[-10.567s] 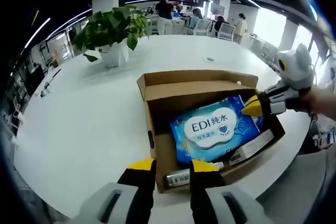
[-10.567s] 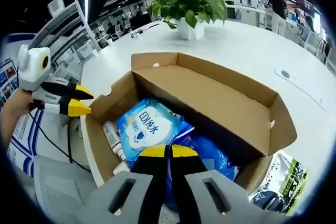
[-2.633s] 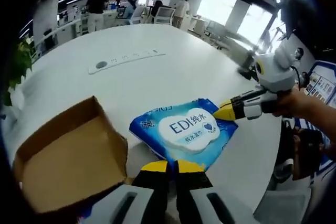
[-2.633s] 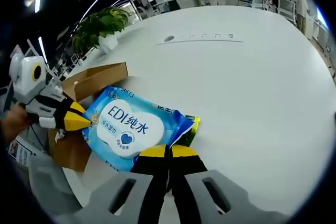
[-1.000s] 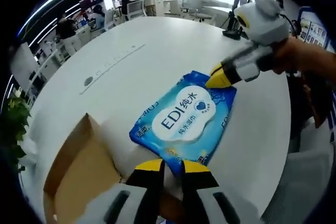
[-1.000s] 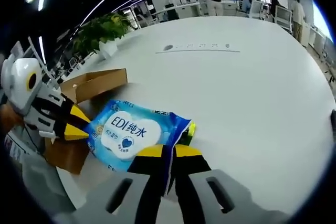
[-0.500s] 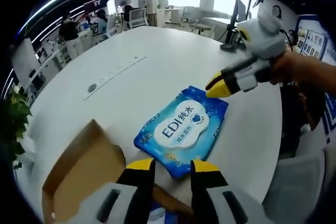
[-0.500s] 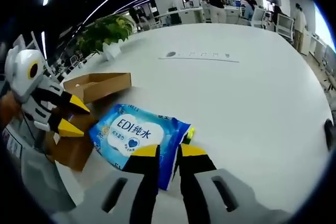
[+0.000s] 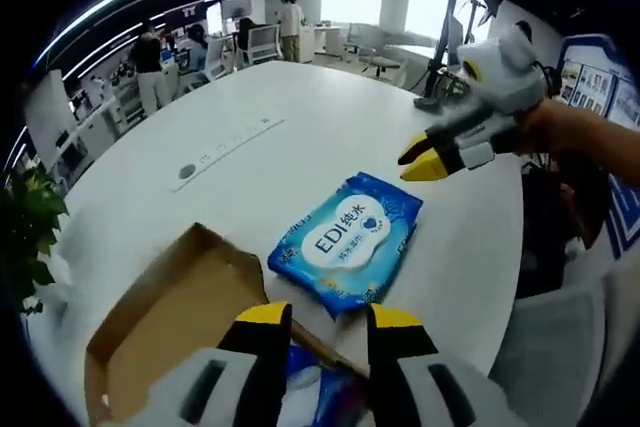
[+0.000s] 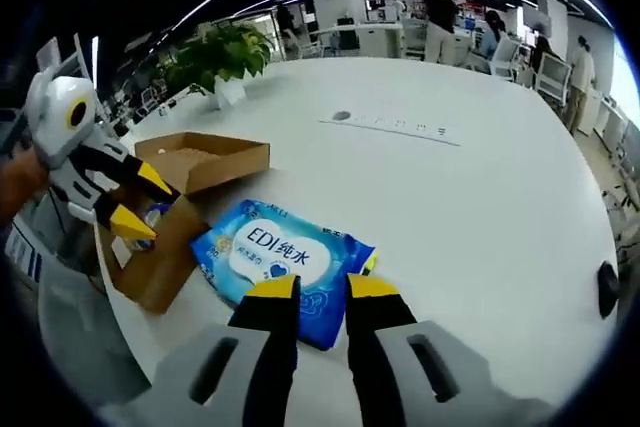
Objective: Operate the shoe box by opening the lid, removing the specified soft item, and placing it in the target area until the item is outside and the box remains undamaged.
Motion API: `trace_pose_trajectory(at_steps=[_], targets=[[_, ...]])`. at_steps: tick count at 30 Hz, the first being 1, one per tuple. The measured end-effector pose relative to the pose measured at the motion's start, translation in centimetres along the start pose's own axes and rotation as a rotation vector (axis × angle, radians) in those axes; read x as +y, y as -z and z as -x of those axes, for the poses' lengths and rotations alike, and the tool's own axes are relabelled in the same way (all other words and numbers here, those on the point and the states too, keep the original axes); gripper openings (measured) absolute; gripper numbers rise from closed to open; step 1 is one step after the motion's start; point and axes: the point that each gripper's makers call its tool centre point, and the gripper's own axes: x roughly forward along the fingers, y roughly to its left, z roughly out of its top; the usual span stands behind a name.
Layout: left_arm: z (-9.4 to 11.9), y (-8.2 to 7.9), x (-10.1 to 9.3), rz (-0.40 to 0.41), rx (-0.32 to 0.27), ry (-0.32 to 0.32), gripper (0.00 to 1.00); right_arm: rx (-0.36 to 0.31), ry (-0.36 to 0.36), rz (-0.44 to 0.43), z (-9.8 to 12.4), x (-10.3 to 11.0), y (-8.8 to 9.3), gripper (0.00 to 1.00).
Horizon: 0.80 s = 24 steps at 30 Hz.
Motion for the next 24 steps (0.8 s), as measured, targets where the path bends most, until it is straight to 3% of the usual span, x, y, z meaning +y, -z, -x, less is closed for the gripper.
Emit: trace_pose_trajectory(at_steps=[8, 24], targets=[[1.7, 1.2, 0.5, -0.017, -0.003, -0.005, 0.31, -0.003, -0.016, 0.074, 0.7, 1.9, -1.1, 0.16], [4.1, 4.5, 1.3, -0.071, 0.010, 0.031, 0.31, -0.023, -0.127, 0.231, 0.7, 8.3, -4.0, 0.17]])
